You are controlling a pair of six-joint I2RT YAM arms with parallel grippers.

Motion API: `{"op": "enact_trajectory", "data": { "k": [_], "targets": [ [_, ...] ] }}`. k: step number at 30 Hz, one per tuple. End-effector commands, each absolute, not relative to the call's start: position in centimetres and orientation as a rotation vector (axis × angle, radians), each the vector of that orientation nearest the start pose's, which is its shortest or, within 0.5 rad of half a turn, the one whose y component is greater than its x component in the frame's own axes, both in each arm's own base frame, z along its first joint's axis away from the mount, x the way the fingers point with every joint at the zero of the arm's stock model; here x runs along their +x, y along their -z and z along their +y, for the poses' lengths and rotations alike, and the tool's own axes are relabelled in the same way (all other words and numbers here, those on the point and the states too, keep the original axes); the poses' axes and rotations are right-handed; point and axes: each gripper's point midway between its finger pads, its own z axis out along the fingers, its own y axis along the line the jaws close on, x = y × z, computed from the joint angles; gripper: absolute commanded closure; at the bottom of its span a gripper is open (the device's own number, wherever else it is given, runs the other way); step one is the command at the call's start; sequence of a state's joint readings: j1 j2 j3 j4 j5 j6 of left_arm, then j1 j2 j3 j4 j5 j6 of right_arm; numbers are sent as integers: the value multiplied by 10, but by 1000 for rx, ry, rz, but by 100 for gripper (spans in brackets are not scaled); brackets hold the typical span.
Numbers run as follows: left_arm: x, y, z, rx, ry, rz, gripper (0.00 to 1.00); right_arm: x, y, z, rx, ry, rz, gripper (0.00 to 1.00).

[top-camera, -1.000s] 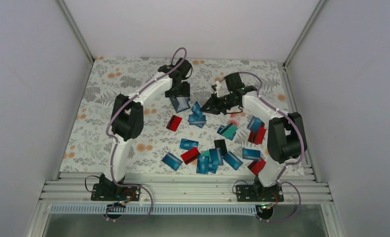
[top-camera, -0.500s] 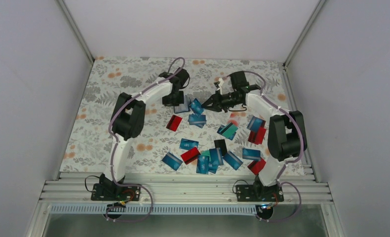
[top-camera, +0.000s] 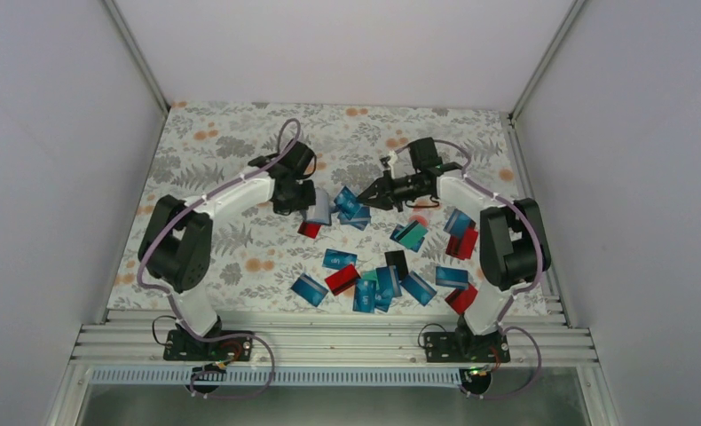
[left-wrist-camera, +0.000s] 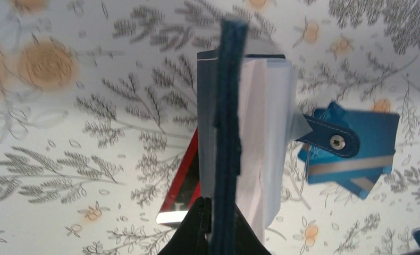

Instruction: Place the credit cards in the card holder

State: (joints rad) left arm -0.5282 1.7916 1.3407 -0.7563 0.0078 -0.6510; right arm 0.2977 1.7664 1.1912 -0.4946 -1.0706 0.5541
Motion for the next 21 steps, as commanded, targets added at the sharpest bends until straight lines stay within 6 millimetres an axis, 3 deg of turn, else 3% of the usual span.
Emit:
{"op": "enact_trajectory", "data": {
  "k": [1,3,6,9,11,18,21],
  "targets": [
    [353,-87,-216,-217,516,2769,93,315,-153,278,-71,-1759,2653,96],
    [351,-85,-209,-220,535,2760,82,316,-154,282,-73,-1766,2643,96],
    [349,-98,-205,-190,584,2706,57,319,-162,284,-77,-1777,2622,96],
    [348,-126,-207,-145,663,2634,34,321,-175,286,-70,-1801,2593,96],
    [348,-148,-211,-129,716,2588,26,324,-186,287,-50,-1821,2572,96],
    [345,-248,-237,-100,1060,2345,25,342,-241,291,41,-1865,2464,96],
    [340,-275,-245,-136,1210,2268,28,346,-281,291,48,-1886,2377,96]
  ]
}}
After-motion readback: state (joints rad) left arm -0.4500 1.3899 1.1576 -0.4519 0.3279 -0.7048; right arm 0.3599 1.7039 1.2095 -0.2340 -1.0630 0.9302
